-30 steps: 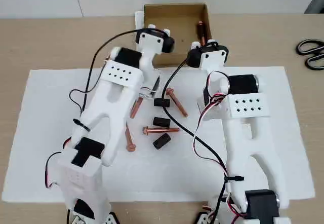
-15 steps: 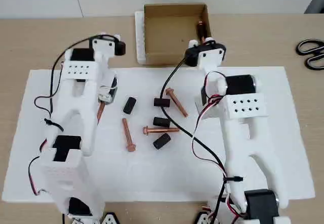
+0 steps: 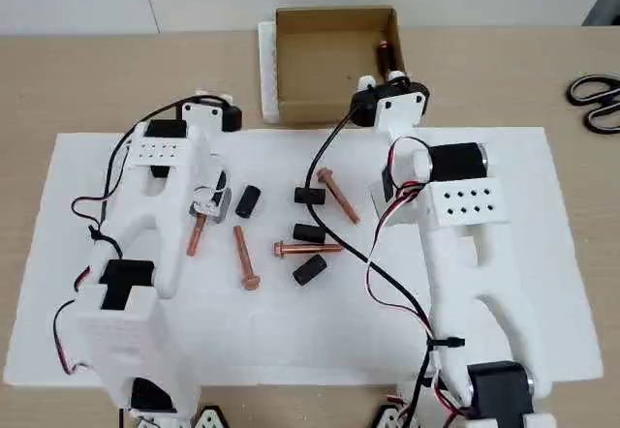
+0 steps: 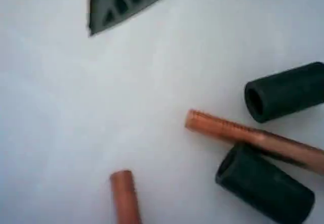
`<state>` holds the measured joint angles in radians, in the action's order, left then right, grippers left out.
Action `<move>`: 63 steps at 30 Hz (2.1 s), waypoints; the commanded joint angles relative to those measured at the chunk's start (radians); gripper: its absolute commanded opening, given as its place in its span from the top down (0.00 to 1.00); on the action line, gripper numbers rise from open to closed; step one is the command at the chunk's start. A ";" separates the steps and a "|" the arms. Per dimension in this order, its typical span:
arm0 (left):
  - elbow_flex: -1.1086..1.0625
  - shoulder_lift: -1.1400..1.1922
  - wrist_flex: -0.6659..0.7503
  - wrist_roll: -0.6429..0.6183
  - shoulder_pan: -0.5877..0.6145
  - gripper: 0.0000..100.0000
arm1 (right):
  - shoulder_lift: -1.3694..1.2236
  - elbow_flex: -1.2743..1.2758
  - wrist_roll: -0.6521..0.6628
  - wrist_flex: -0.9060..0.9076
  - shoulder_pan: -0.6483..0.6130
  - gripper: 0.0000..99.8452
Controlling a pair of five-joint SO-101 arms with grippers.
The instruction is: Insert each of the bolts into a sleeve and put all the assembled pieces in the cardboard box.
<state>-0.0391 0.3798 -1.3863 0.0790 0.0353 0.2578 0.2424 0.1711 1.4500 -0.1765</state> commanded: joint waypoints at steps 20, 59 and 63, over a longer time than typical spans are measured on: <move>-0.056 -0.014 0.075 0.005 0.005 0.98 | 0.002 -0.006 -0.009 -0.004 -0.005 0.78; 0.423 -0.253 -0.367 -0.021 0.058 0.99 | -0.088 -0.012 -0.232 -0.289 -0.232 0.78; 0.297 -0.308 -0.365 -0.025 0.078 0.99 | -0.188 -0.041 -0.259 -0.355 -0.274 0.78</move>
<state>0.3061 0.1603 -1.7346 0.0621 0.1013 0.1059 0.2424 -0.0652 1.1385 -0.4219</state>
